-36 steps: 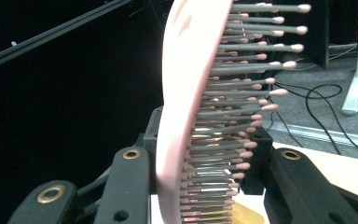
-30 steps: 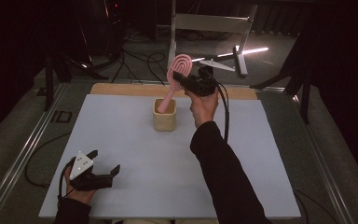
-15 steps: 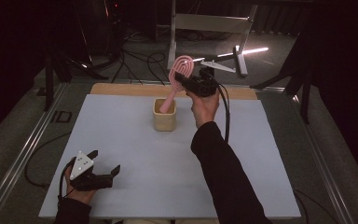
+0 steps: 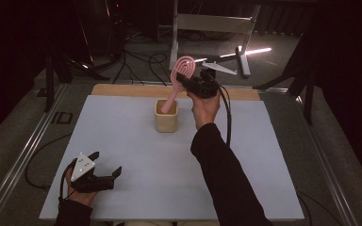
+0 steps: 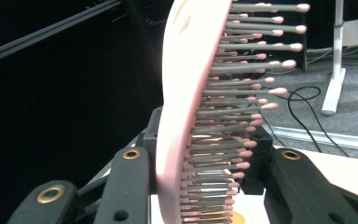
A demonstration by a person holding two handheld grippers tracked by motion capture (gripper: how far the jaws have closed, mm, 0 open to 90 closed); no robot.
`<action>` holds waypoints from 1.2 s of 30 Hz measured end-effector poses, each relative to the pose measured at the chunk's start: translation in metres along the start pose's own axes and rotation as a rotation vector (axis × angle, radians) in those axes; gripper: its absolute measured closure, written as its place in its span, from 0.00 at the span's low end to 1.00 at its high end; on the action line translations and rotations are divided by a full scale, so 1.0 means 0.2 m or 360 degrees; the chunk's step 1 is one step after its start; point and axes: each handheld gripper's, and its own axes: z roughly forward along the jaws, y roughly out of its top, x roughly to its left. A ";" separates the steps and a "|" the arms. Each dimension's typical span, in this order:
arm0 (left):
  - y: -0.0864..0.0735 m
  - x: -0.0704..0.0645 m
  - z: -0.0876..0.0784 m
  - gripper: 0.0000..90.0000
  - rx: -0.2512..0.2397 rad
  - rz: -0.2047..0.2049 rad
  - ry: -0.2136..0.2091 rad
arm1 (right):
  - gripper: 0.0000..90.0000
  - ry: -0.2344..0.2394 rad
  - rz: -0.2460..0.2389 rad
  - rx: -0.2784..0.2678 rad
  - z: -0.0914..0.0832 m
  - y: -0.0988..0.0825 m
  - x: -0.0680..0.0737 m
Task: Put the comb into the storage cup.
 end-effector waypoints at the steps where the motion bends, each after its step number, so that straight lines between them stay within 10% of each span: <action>1: 0.00 0.00 0.00 0.01 0.0001 0.0001 0.0001 | 0.70 -0.0004 -0.0001 -0.0003 0.00 0.00 0.00; 36: 0.00 0.00 0.00 0.01 -0.0002 0.0003 0.0005 | 0.70 -0.0030 0.0000 0.0032 0.06 -0.11 0.01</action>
